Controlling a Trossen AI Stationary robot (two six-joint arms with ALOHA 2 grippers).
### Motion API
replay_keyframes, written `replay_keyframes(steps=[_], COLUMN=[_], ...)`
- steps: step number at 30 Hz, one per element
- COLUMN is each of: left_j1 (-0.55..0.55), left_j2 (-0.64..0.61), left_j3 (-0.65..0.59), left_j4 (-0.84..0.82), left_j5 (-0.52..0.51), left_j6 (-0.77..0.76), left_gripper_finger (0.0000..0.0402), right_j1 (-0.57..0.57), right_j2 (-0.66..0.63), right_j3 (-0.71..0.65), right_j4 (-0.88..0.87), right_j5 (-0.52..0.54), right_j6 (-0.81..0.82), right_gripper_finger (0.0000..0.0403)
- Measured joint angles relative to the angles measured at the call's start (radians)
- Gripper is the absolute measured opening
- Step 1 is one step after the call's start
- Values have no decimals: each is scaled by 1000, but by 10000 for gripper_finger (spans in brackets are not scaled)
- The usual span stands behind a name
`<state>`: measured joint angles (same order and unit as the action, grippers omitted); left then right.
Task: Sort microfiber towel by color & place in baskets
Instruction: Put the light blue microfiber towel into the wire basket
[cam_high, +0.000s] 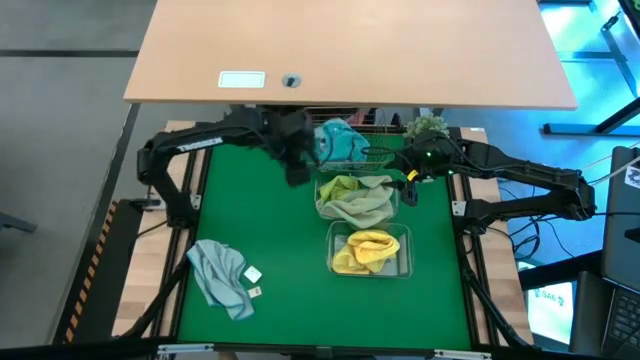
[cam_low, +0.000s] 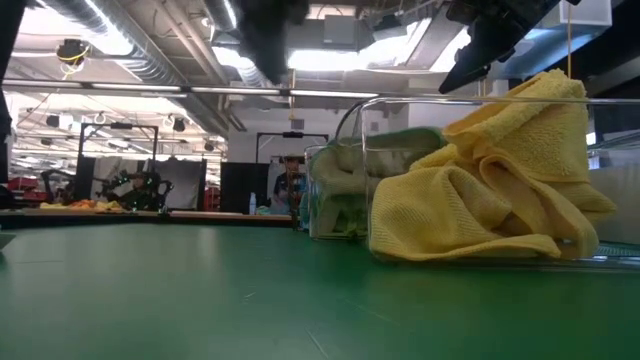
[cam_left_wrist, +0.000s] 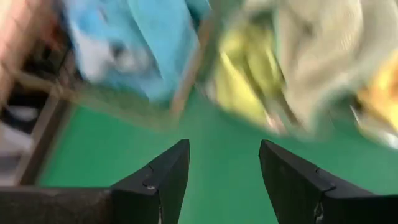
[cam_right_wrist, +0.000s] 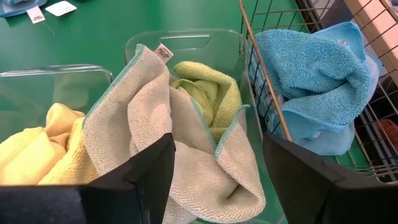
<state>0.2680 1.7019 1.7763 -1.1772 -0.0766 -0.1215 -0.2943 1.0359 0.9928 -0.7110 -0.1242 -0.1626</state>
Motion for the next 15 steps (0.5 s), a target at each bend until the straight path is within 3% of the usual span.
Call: replay_keyframes(steps=[7, 15], left_j1=[-160, -378], left_j2=[-25, -27], left_j3=[-3, -112], left_j4=[-319, -370], left_j5=[114, 122], left_j6=[-116, -253], left_gripper_finger=[189, 187], right_j1=[0, 0], right_j2=[0, 0], right_j3=[0, 0], right_j4=[2, -1], right_j5=[0, 0], right_j6=[0, 0], right_gripper_finger=[241, 241])
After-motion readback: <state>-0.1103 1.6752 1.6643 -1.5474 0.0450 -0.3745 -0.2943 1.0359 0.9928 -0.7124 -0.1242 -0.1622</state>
